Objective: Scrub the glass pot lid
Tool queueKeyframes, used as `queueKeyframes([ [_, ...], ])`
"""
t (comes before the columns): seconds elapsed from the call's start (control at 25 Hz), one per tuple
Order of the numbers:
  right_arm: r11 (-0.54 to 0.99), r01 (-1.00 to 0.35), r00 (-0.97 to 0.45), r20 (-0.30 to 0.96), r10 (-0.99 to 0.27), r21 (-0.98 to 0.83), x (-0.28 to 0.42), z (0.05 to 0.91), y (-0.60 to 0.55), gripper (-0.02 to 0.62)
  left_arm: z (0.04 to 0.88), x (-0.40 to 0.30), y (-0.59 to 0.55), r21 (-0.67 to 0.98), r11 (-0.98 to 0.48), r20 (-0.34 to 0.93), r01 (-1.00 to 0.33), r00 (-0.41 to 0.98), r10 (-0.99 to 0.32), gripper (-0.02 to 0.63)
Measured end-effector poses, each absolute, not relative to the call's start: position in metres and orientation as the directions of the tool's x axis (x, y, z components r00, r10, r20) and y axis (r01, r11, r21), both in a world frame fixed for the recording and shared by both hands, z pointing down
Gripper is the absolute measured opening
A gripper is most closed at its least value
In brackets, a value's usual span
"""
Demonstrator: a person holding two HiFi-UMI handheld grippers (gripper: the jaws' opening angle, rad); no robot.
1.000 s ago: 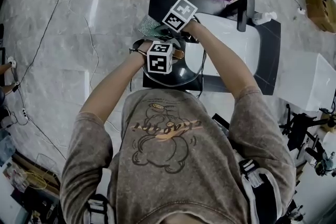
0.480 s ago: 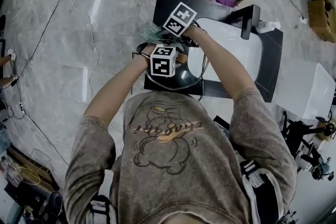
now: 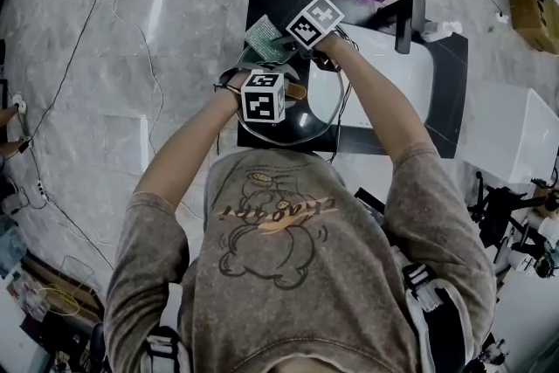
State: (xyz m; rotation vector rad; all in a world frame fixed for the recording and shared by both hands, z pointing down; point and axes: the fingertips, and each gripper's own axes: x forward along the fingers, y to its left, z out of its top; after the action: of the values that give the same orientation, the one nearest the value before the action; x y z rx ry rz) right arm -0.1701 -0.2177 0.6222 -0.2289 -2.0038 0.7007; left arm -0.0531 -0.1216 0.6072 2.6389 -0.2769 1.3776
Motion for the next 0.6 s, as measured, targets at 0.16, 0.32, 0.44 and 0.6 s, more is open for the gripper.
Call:
queueKeyframes([
  [0.16, 0.801, -0.185, -0.552, 0.734, 0.394, -0.570, -0.152, 0.625, -0.235, 0.086, 0.609, -0.054, -0.123, 0.044, -0.972, 0.821, -0.231, 0.562, -0.096, 0.187],
  [0.32, 0.789, -0.232, -0.577, 0.733, 0.359, -0.569, -0.132, 0.626, -0.247, 0.086, 0.609, -0.053, -0.122, 0.050, -0.974, 0.822, -0.223, 0.562, -0.086, 0.187],
  [0.44, 0.786, -0.269, -0.588, 0.741, 0.323, -0.557, -0.116, 0.626, -0.257, 0.086, 0.609, -0.054, -0.121, 0.058, -0.976, 0.826, -0.210, 0.559, -0.072, 0.186],
  [0.6, 0.769, -0.325, -0.602, 0.748, 0.280, -0.550, -0.089, 0.628, -0.267, 0.086, 0.611, -0.053, -0.122, 0.064, -0.977, 0.827, -0.202, 0.560, -0.062, 0.186],
])
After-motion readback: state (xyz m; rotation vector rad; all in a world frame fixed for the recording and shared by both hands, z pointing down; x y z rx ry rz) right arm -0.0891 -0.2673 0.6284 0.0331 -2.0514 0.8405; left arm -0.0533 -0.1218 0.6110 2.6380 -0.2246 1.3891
